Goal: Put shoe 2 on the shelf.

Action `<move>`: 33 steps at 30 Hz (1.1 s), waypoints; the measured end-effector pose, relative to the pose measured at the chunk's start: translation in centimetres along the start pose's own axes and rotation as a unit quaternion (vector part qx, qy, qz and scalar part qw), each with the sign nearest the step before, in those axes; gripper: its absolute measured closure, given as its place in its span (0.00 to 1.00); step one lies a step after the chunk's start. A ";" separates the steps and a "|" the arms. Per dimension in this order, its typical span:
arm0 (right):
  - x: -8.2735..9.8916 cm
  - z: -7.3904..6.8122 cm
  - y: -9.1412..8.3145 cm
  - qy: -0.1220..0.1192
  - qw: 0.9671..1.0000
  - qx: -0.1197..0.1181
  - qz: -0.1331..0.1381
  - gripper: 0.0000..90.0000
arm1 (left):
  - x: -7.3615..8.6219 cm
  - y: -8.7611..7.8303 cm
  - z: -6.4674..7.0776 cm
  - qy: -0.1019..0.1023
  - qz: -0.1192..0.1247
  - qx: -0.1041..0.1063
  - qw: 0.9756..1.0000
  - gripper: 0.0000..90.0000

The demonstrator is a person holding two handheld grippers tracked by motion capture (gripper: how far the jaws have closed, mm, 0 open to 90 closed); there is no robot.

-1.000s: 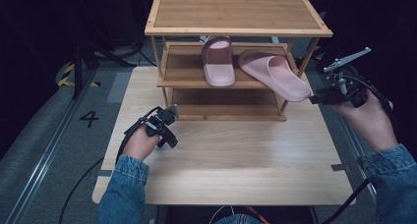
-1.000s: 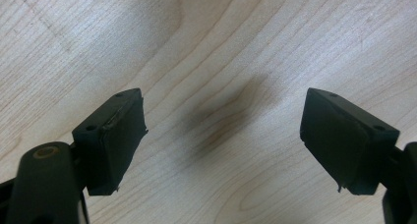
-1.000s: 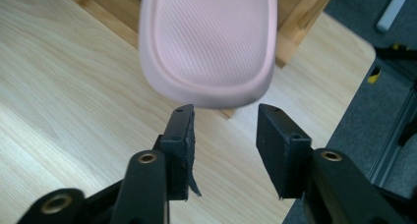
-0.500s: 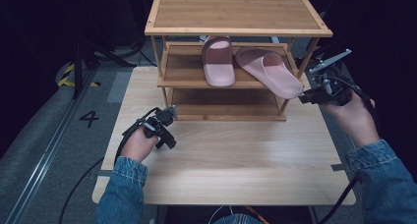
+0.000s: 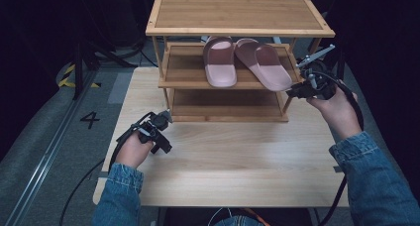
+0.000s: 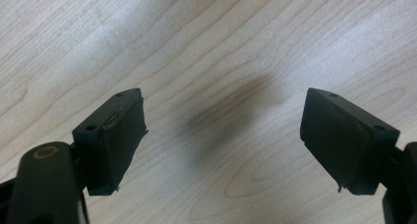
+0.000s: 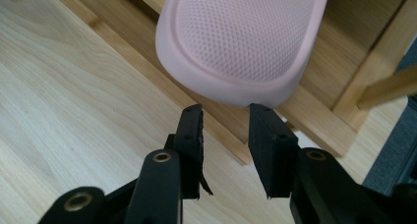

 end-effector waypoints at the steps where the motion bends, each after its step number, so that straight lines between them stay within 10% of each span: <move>1: -0.3 -0.1 0.2 0.001 1.000 -0.002 0.001 0.74 | 0.2 0.0 -0.1 -0.003 -0.002 -0.001 1.000 0.19; 33: -6.8 -4.1 3.0 -0.067 0.996 -0.044 0.034 0.73 | 0.7 0.1 -0.4 -0.003 0.001 -0.001 1.000 0.20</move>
Point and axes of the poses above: each handheld gripper's, and its own axes: y roughly forward along the jaws, x roughly out of its underside, z roughly to its right, the point moved 1 cm from there along y, roughly forward along the jaws, and after that the axes turned 15 degrees about -y, right-handed, at the moved point
